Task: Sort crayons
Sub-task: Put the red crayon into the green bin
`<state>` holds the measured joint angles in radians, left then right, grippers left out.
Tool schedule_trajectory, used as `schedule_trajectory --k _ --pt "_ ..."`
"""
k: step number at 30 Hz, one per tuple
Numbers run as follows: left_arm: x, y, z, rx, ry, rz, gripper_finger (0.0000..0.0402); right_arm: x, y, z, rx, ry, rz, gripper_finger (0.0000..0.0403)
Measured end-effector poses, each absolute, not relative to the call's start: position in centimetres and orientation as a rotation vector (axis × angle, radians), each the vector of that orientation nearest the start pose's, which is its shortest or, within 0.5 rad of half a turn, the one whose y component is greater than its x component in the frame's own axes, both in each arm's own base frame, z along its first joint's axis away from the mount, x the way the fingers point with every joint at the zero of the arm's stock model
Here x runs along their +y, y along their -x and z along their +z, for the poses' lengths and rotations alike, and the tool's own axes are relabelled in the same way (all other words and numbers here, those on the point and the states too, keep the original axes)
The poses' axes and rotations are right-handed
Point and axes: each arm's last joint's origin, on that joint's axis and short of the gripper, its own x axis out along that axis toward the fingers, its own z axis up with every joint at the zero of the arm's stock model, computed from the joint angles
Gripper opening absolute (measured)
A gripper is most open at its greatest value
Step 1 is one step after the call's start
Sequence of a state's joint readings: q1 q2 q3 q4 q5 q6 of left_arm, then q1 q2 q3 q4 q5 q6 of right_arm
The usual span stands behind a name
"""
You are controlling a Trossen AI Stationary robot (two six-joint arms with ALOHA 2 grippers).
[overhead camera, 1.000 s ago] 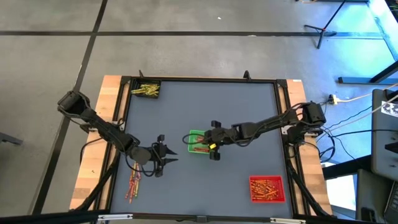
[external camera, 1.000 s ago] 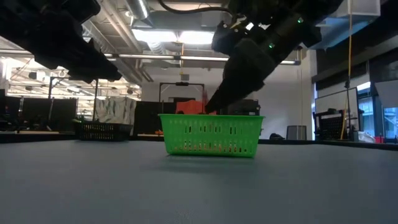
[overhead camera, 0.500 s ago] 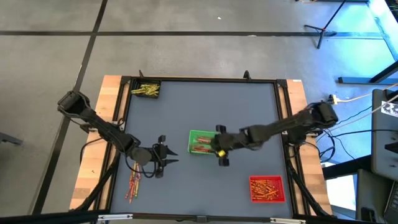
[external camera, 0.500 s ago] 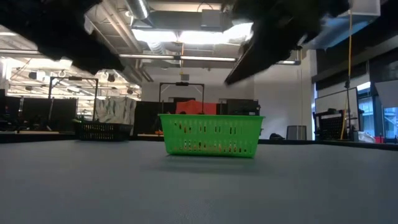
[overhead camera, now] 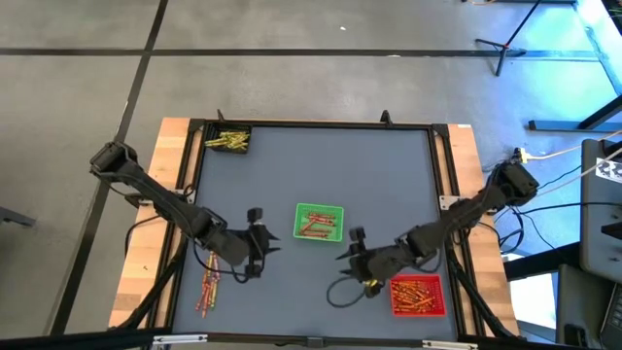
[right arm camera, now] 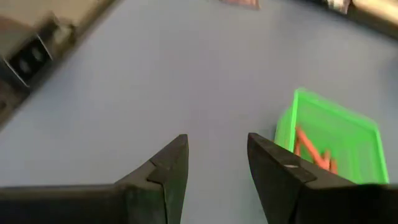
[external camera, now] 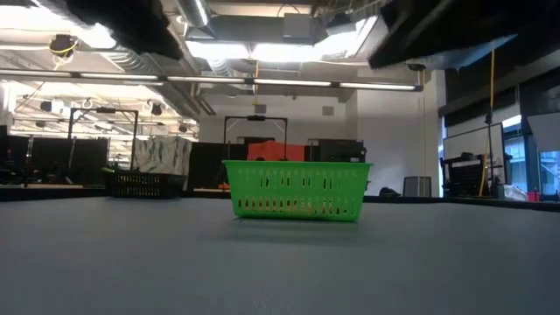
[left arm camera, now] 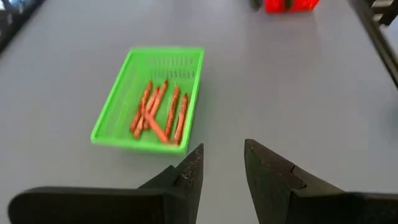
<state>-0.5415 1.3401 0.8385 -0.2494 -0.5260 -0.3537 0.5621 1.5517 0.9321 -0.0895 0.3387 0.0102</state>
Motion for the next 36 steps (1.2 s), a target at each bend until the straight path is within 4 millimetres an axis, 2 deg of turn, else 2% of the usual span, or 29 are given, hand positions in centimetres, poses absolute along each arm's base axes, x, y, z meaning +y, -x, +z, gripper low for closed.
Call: schedule_trajectory --k 5,11,17,22,28,36 --pt "-12.6 -23.3 23.7 0.777 0.083 0.150 0.0101 17.5 -26.7 20.0 0.494 0.302 0.252 0.0163" --pt "-13.0 -21.2 22.5 0.985 0.329 0.249 0.0101 16.8 -25.9 18.4 0.380 0.241 0.265 0.0163" --pt "-14.4 -18.7 21.9 1.130 0.573 0.388 0.0101 16.7 -25.5 18.1 0.286 0.215 0.293 0.0163" --pt "-15.8 -17.0 21.8 1.146 0.749 0.513 0.0101 16.7 -25.5 17.9 0.295 0.223 0.323 0.0163" --pt "-17.5 -15.2 21.1 1.177 0.852 0.635 0.0101 16.9 -25.7 16.9 0.323 0.234 0.340 0.0163" --pt "-18.8 -15.2 18.6 1.224 0.918 0.823 0.0101 16.9 -25.8 16.6 0.329 0.240 0.331 0.0163"
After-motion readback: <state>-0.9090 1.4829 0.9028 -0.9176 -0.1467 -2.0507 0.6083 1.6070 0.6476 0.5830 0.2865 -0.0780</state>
